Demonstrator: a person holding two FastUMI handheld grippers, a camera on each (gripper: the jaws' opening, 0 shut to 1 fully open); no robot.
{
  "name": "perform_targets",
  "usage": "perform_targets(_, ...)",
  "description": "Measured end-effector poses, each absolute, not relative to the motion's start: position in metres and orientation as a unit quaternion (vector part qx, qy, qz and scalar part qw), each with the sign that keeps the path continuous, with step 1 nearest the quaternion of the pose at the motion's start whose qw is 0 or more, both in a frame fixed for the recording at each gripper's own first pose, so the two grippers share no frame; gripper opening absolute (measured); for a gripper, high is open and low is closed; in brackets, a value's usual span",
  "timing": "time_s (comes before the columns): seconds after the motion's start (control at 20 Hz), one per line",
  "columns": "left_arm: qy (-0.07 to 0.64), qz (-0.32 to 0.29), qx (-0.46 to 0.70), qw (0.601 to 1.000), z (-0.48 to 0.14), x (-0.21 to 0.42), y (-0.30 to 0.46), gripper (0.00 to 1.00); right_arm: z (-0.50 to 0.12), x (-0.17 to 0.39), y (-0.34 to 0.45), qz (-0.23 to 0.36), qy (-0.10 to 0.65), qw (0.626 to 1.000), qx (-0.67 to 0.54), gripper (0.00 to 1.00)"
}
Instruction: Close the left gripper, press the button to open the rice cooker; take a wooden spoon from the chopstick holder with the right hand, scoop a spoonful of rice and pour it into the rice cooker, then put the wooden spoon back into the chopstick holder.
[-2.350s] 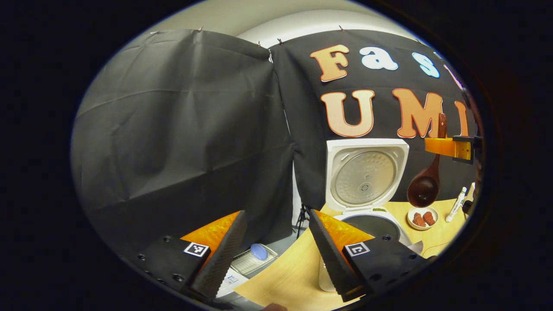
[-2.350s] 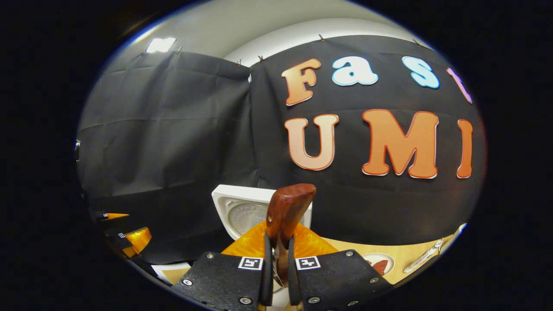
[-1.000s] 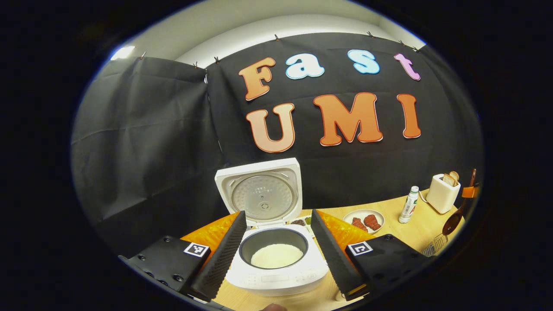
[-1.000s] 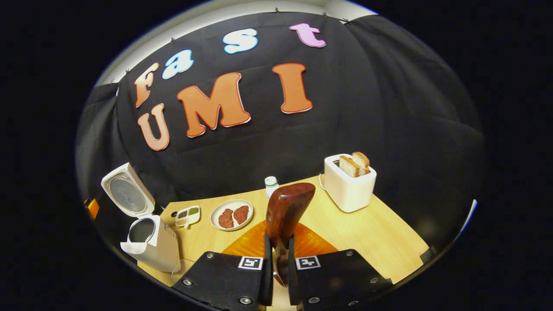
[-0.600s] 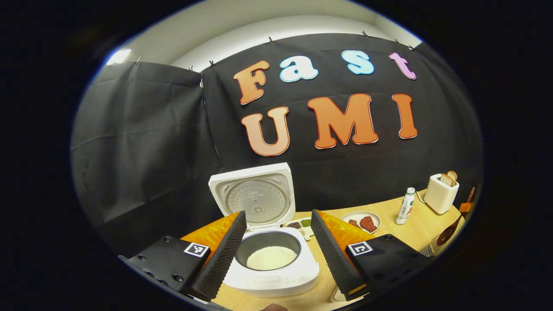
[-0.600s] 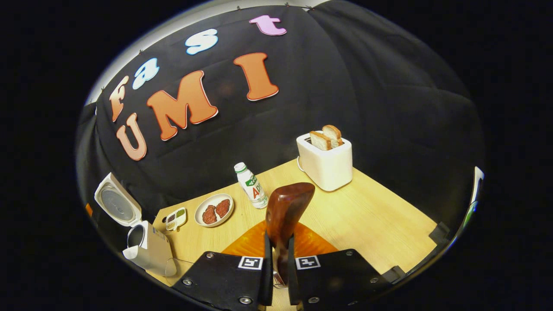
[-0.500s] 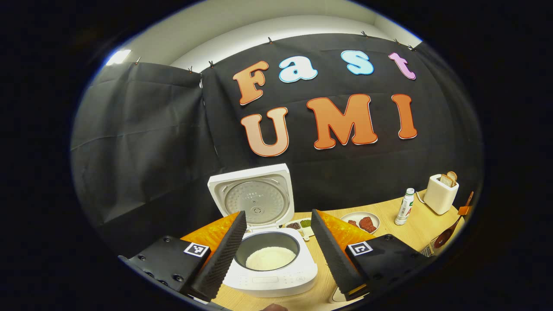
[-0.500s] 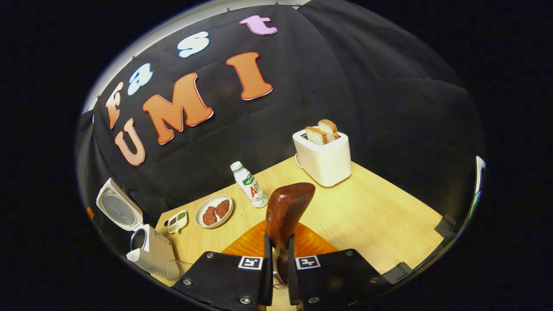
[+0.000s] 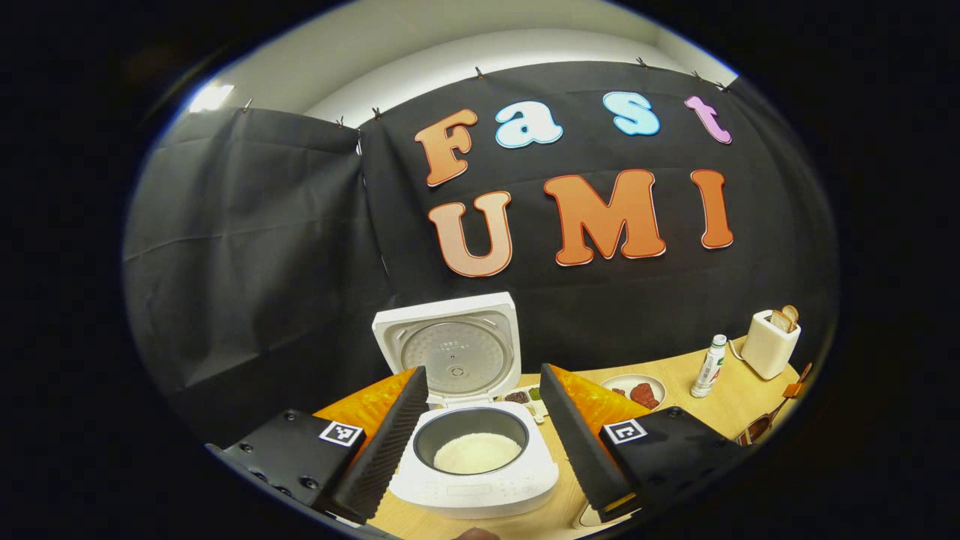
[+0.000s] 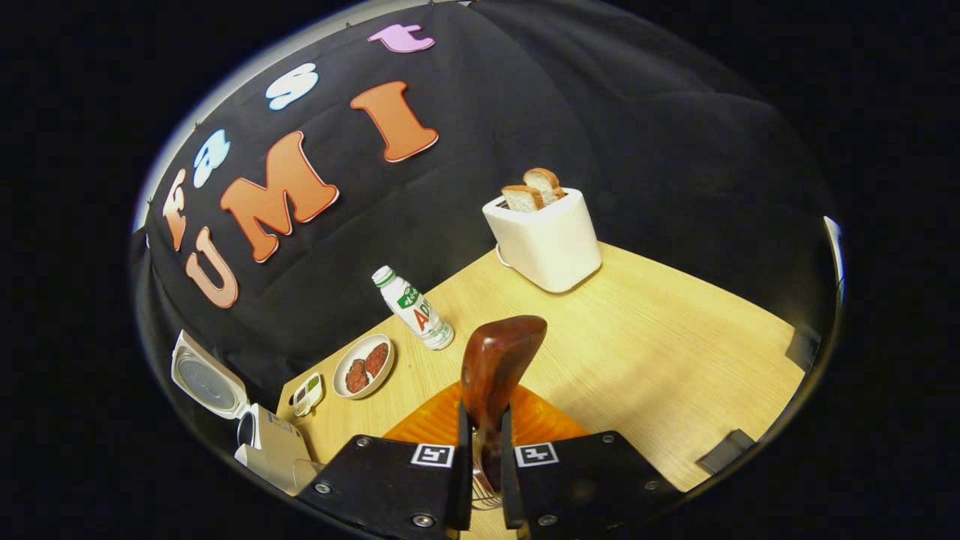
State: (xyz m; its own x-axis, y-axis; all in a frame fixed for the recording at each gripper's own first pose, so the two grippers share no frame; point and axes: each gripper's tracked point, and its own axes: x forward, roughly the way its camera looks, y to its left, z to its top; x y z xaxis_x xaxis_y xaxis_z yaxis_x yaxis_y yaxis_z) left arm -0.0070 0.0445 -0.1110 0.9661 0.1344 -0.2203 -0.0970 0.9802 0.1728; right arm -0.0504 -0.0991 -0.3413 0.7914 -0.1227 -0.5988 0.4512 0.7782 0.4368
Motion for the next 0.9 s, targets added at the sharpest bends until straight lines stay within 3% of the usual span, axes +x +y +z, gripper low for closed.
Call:
perform_targets(0.4, 0.111, 0.045, 0.078, 0.990, -0.109, 0.001, 0.033, 1.00, -0.352, -0.062, -0.086, -0.150, 0.303, 0.897, 0.283, 0.22)
perform_targets(0.5, 0.109, 0.044, 0.078, 0.990, -0.110, 0.006, 0.032, 0.98, -0.352, -0.065, -0.091, -0.155, 0.310, 0.895, 0.280, 0.28)
perform_targets(0.6, 0.105, 0.048, 0.075, 0.990, -0.107, 0.012, 0.037, 1.00, -0.351, -0.067, -0.094, -0.154, 0.315, 0.895, 0.275, 0.43)
perform_targets(0.65, 0.104, 0.052, 0.073, 0.991, -0.106, 0.014, 0.041, 0.98, -0.351, -0.070, -0.096, -0.156, 0.318, 0.896, 0.269, 0.58)
perform_targets(0.75, 0.099, 0.060, 0.067, 0.991, -0.103, 0.021, 0.049, 0.98, -0.353, -0.077, -0.104, -0.167, 0.322, 0.896, 0.255, 0.74)
perform_targets(0.9, 0.098, 0.071, 0.052, 0.991, -0.095, 0.038, 0.066, 0.98, -0.348, -0.093, -0.114, -0.175, 0.328, 0.894, 0.250, 0.85)
